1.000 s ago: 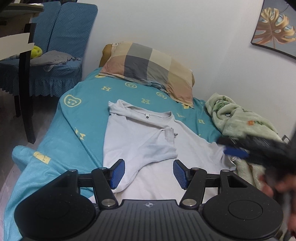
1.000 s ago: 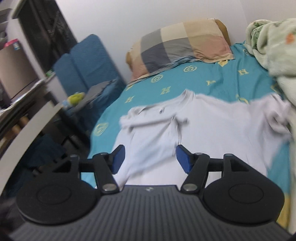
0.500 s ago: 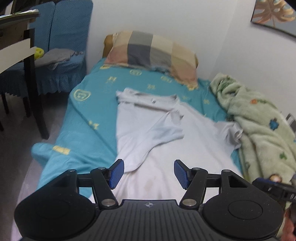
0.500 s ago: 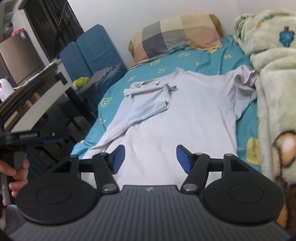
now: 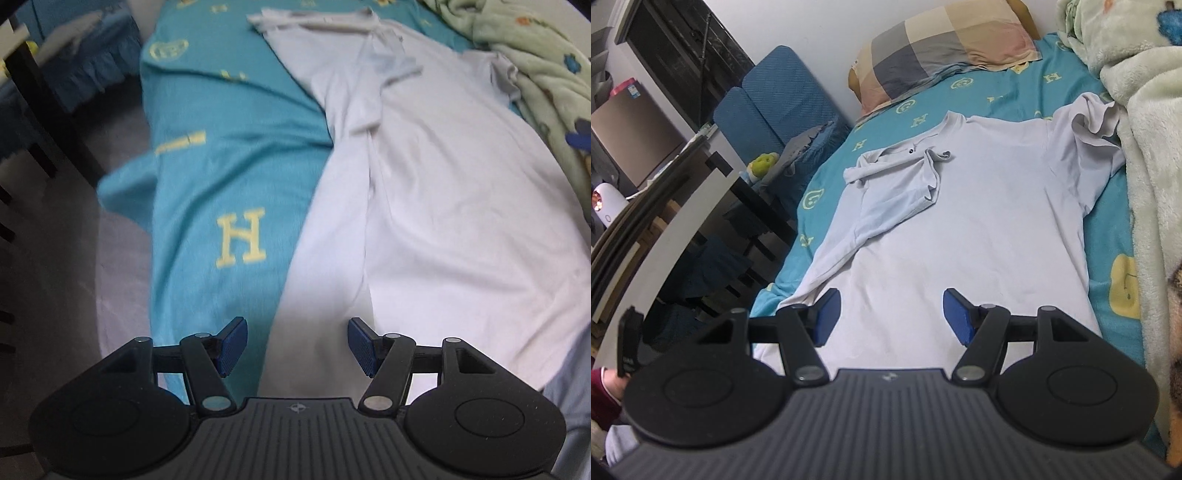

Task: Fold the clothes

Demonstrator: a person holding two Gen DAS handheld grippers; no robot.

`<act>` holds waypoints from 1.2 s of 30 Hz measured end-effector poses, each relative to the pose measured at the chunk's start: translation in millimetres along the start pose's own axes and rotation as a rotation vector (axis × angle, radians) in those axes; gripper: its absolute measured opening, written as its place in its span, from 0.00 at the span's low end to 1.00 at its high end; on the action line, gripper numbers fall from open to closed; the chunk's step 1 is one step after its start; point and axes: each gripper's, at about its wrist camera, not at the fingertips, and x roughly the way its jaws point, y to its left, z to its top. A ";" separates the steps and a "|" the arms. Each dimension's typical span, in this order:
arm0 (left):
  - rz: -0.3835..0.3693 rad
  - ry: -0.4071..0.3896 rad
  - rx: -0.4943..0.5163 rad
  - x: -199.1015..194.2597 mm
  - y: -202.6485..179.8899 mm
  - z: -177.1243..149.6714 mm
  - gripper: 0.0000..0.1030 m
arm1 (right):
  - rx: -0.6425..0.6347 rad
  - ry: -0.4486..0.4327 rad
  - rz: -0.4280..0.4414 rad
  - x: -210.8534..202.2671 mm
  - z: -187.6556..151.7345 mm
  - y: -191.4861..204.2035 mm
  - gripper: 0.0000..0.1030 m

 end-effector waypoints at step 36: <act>0.085 -0.086 0.323 -72.5 -269.5 -8.0 0.37 | 0.214 0.050 0.088 -4.7 -19.1 -25.9 0.63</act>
